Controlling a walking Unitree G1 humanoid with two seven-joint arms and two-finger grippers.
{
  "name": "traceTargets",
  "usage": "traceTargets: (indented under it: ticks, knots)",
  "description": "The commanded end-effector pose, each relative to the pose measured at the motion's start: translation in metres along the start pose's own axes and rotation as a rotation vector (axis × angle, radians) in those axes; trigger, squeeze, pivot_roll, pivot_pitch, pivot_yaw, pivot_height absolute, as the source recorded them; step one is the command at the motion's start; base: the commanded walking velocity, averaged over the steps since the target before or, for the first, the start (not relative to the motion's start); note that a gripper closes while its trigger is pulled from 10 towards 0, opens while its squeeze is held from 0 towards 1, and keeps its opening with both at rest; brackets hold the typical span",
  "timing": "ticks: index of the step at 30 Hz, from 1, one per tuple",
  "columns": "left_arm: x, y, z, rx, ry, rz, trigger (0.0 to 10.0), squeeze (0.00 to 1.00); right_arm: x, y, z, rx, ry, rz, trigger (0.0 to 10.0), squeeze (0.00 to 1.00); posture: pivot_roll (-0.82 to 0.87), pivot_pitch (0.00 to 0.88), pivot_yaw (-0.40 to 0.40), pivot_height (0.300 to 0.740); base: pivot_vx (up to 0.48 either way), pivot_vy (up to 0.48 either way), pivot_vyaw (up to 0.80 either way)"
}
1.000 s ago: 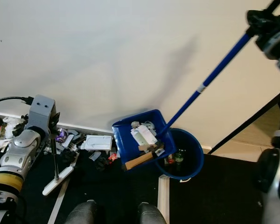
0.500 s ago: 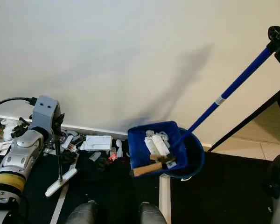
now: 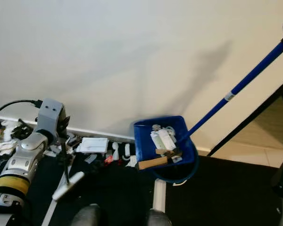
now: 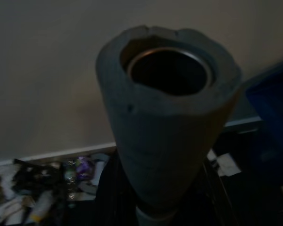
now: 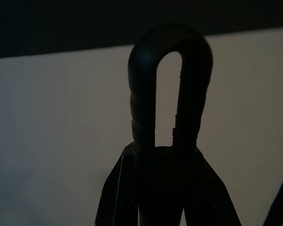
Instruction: Sweep floor
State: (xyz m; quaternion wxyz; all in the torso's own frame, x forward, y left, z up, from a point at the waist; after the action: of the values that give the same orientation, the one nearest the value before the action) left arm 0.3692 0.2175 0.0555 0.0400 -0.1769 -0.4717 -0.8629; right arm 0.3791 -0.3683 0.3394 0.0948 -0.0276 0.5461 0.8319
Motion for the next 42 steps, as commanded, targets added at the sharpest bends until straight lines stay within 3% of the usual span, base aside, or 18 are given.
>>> traceTargets:
  ticks: [1, 6, 9, 14, 21, 23, 29, 34, 42]
  knots:
    - [0.0, 0.002, 0.003, -0.011, 0.021, -0.004, 10.0, 0.0, 0.002, 0.011, 0.007, -0.004, 0.024, -0.031, 10.0, 0.0, 0.04, 0.0, -0.037, 0.74, 0.0, 0.0, 0.0]
    - [0.0, 0.0, 0.007, -0.003, 0.043, 0.007, 10.0, 0.0, 0.002, 0.013, 0.014, 0.052, 0.039, -0.043, 10.0, 0.0, 0.04, 0.0, -0.039, 0.74, 0.0, 0.0, 0.0]
    - [0.0, 0.0, 0.007, -0.002, 0.044, 0.006, 10.0, 0.0, 0.003, 0.015, 0.016, 0.131, 0.033, -0.077, 10.0, 0.0, 0.04, 0.0, -0.04, 0.74, 0.0, 0.0, 0.0]
    - [0.0, 0.001, 0.005, 0.0, 0.045, 0.004, 10.0, 0.0, 0.004, 0.017, 0.018, 0.16, 0.037, -0.116, 10.0, 0.0, 0.04, 0.0, -0.04, 0.74, 0.0, 0.0, 0.0]
    - [0.0, 0.002, 0.003, -0.002, 0.043, 0.0, 10.0, 0.0, 0.006, 0.009, 0.043, 0.172, 0.113, -0.185, 10.0, 0.0, 0.04, 0.004, -0.035, 0.74, 0.0, 0.0, 0.0]
    - [0.0, 0.003, 0.003, -0.002, 0.041, -0.002, 10.0, 0.0, 0.006, -0.004, 0.059, 0.182, 0.151, -0.204, 10.0, 0.0, 0.04, 0.005, -0.034, 0.74, 0.0, 0.0, 0.0]
    - [-0.001, 0.004, 0.002, -0.004, 0.04, -0.006, 10.0, 0.0, 0.006, -0.01, 0.07, 0.199, 0.167, -0.236, 10.0, 0.0, 0.04, 0.005, -0.035, 0.74, 0.0, 0.0, 0.0]
    - [0.0, 0.004, 0.002, -0.007, 0.04, -0.009, 10.0, 0.0, 0.012, -0.018, 0.091, 0.241, 0.207, -0.322, 10.0, 0.0, 0.04, 0.007, -0.035, 0.74, 0.0, 0.0, 0.0]
    - [0.0, 0.004, 0.001, -0.013, 0.037, -0.011, 10.0, 0.0, 0.02, -0.013, 0.094, 0.278, 0.191, -0.406, 10.0, 0.0, 0.04, 0.009, -0.031, 0.74, 0.0, 0.0, 0.0]
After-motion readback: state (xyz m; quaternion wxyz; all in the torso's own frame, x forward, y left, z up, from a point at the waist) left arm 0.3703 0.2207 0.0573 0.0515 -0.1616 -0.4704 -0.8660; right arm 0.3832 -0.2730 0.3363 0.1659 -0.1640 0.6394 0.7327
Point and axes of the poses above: a point about 5 cm out from each wrist's last joint towards the gripper, its own x axis pointing back from the gripper into the wrist, its own y axis along the axis of the wrist's last joint, z = x × y, the point moved 6 cm from there along -x, pointing out of the wrist towards the gripper, and after that the axes turned 15 degrees about -x, right-handed, at the moved point
